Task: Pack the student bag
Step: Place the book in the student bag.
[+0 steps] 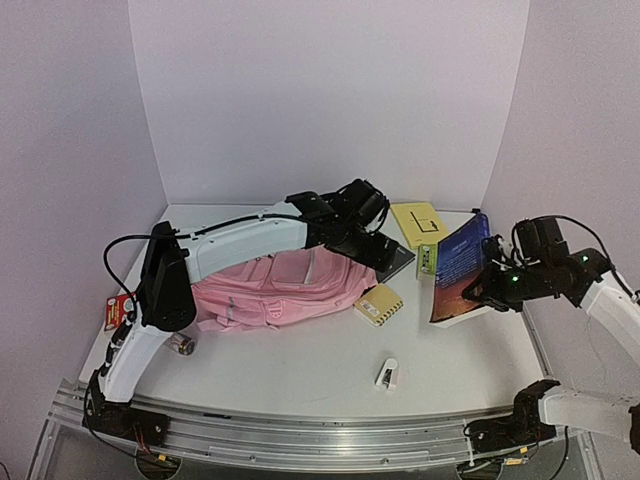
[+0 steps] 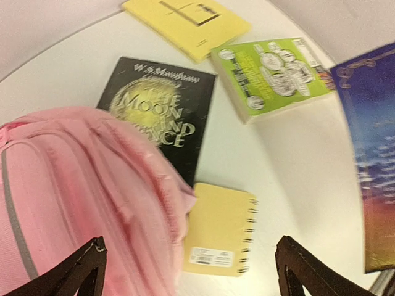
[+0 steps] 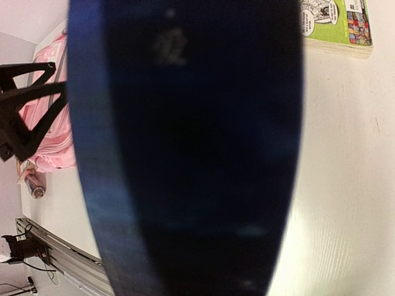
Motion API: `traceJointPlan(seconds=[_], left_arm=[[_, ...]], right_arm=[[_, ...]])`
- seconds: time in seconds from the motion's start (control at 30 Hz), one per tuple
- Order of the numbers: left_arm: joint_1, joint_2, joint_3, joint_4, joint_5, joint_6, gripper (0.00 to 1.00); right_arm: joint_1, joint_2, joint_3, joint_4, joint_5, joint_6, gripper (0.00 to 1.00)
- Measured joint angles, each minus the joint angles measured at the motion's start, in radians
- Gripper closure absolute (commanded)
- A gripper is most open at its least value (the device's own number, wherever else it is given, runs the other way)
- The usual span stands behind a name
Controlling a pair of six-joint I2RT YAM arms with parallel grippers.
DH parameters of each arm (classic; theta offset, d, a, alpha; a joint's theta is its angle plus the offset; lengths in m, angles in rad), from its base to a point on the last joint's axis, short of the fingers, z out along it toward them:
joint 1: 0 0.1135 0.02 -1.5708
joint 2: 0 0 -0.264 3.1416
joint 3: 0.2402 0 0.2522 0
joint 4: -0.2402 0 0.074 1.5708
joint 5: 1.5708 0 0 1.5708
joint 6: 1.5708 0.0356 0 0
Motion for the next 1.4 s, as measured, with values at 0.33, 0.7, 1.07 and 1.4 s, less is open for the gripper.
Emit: traceJointPlan(seconds=[0.33, 0.7, 1.07, 1.4], left_arm=[[0.056, 0.147, 0.028, -0.084, -0.131, 0.002, 0.27], [0.048, 0.155, 0.034, -0.083, -0.154, -0.010, 1.00], [0.046, 0.063, -0.015, -0.075, -0.158, 0.061, 1.00], [0.046, -0.199, -0.174, -0.065, -0.121, 0.112, 1.00]], right_arm=[[0.000, -0.006, -0.039, 0.001, -0.030, 0.034, 1.00], [0.000, -0.009, -0.049, 0.008, -0.031, 0.049, 1.00], [0.000, 0.018, -0.049, 0.039, -0.095, 0.020, 1.00], [0.001, 0.128, -0.031, 0.224, -0.303, 0.023, 1.00]])
